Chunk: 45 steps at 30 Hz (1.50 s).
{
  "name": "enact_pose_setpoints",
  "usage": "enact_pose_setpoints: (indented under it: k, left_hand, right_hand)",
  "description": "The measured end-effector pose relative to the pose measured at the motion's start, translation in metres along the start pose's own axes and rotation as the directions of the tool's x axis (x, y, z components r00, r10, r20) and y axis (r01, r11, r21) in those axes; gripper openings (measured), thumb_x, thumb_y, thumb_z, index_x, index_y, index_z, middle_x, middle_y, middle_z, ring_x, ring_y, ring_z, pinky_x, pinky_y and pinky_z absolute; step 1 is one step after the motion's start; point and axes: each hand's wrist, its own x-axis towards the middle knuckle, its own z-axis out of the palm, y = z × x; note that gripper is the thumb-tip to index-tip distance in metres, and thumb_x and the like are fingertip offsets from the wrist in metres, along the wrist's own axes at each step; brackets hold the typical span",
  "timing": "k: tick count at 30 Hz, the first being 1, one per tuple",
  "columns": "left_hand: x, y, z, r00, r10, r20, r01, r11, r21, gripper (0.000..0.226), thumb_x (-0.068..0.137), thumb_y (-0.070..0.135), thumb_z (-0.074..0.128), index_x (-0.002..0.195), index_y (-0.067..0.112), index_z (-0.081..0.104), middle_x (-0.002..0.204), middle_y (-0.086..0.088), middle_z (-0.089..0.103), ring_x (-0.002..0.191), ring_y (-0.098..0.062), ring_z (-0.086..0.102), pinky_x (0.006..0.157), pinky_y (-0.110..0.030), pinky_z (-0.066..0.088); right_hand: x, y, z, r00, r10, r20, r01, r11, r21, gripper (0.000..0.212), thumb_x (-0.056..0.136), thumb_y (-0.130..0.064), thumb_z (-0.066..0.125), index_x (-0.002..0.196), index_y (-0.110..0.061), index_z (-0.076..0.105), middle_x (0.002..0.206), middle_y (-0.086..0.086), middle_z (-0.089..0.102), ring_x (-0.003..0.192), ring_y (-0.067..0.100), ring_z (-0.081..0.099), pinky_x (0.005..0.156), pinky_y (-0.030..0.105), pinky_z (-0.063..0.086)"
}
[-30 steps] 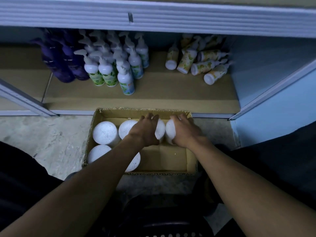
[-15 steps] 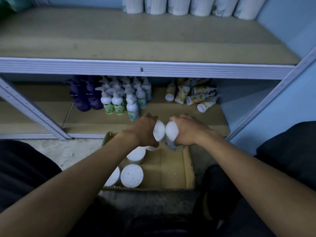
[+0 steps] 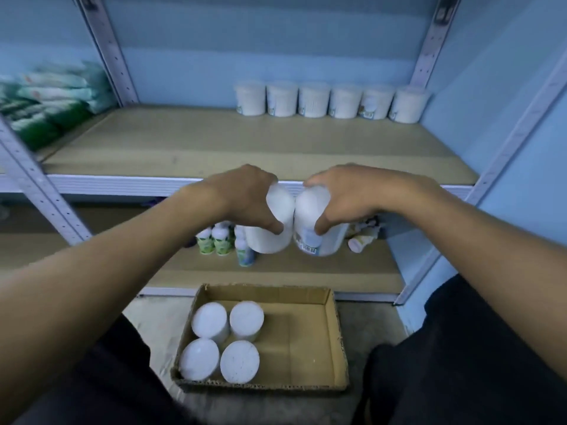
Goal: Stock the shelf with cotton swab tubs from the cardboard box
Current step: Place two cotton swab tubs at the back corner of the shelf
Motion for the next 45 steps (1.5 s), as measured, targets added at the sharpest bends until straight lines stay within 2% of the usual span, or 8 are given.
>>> enact_pose_setpoints:
  k: [5, 14, 19, 25, 28, 32, 41, 45]
  left_hand:
    - [0.006, 0.004, -0.059, 0.998, -0.019, -0.063, 0.025, 0.995, 0.095, 0.090, 0.066, 0.066, 0.073, 0.141, 0.024, 0.047, 0.139, 0.000, 0.054, 0.124, -0.024, 0.052, 0.098, -0.041, 0.048]
    - [0.035, 0.012, -0.120, 0.993, -0.081, -0.082, 0.091, 0.987, 0.130, 0.073, 0.061, 0.072, 0.067, 0.117, 0.026, 0.059, 0.114, 0.003, 0.063, 0.101, -0.024, 0.063, 0.089, -0.042, 0.054]
    - [0.064, 0.011, -0.122, 0.992, -0.119, -0.041, 0.123, 0.985, 0.124, 0.077, 0.067, 0.068, 0.070, 0.127, 0.022, 0.057, 0.123, 0.002, 0.061, 0.104, -0.025, 0.066, 0.092, -0.039, 0.053]
    - [0.090, 0.014, -0.111, 0.989, -0.143, 0.028, 0.139, 0.985, 0.105, 0.083, 0.071, 0.066, 0.070, 0.136, 0.018, 0.052, 0.127, -0.001, 0.059, 0.086, -0.022, 0.069, 0.085, -0.036, 0.056]
    - [0.099, 0.016, -0.103, 0.991, -0.129, 0.040, 0.124, 0.987, 0.098, 0.083, 0.073, 0.064, 0.070, 0.138, 0.015, 0.051, 0.130, -0.003, 0.058, 0.093, -0.023, 0.067, 0.086, -0.036, 0.056]
    - [0.112, 0.016, -0.090, 0.994, -0.108, 0.033, 0.105, 0.990, 0.099, 0.083, 0.075, 0.065, 0.067, 0.139, 0.015, 0.049, 0.136, -0.003, 0.055, 0.118, -0.024, 0.056, 0.098, -0.039, 0.049]
    - [0.115, 0.013, -0.080, 0.997, -0.052, -0.065, 0.054, 0.998, 0.025, 0.084, 0.074, 0.061, 0.074, 0.141, 0.019, 0.047, 0.140, -0.002, 0.052, 0.125, -0.022, 0.051, 0.099, -0.037, 0.047]
    - [0.110, 0.013, -0.080, 0.996, -0.004, -0.094, 0.008, 0.999, 0.043, 0.080, 0.071, 0.046, 0.083, 0.141, 0.023, 0.051, 0.141, 0.001, 0.052, 0.128, -0.020, 0.050, 0.099, -0.033, 0.046]
  right_hand:
    - [-0.011, -0.002, -0.059, 0.998, 0.003, -0.070, -0.009, 0.997, -0.078, 0.086, 0.073, -0.056, 0.078, 0.146, -0.026, 0.045, 0.148, -0.001, 0.048, 0.129, 0.025, 0.049, 0.102, 0.043, 0.046]
    - [0.010, 0.012, -0.110, 0.989, 0.090, -0.114, -0.088, 0.996, 0.020, 0.067, 0.070, -0.057, 0.080, 0.126, -0.024, 0.061, 0.124, -0.002, 0.056, 0.100, 0.024, 0.063, 0.083, 0.038, 0.059]
    - [0.042, 0.025, -0.109, 0.983, 0.158, -0.095, -0.157, 0.987, 0.015, 0.079, 0.068, -0.061, 0.078, 0.133, -0.022, 0.058, 0.131, -0.001, 0.054, 0.100, 0.027, 0.065, 0.082, 0.037, 0.061]
    - [0.066, 0.036, -0.097, 0.975, 0.201, -0.097, -0.205, 0.978, -0.028, 0.081, 0.071, -0.062, 0.075, 0.138, -0.023, 0.054, 0.137, 0.001, 0.055, 0.108, 0.026, 0.062, 0.091, 0.040, 0.056]
    - [0.073, 0.040, -0.088, 0.974, 0.203, -0.105, -0.210, 0.976, -0.063, 0.077, 0.075, -0.062, 0.071, 0.138, -0.021, 0.055, 0.139, 0.002, 0.055, 0.121, 0.027, 0.055, 0.098, 0.042, 0.050]
    - [0.079, 0.046, -0.078, 0.971, 0.219, -0.094, -0.224, 0.973, -0.046, 0.071, 0.079, -0.060, 0.069, 0.136, -0.020, 0.057, 0.135, 0.003, 0.058, 0.120, 0.026, 0.056, 0.097, 0.040, 0.051]
    - [0.075, 0.045, -0.067, 0.954, 0.219, -0.205, -0.223, 0.975, 0.004, 0.071, 0.075, -0.057, 0.077, 0.133, -0.022, 0.056, 0.131, 0.006, 0.056, 0.118, 0.026, 0.056, 0.090, 0.039, 0.053]
    - [0.075, 0.039, -0.055, 0.951, 0.184, -0.248, -0.196, 0.980, -0.025, 0.060, 0.078, -0.034, 0.081, 0.131, -0.022, 0.057, 0.130, 0.006, 0.053, 0.111, 0.028, 0.058, 0.080, 0.038, 0.052]
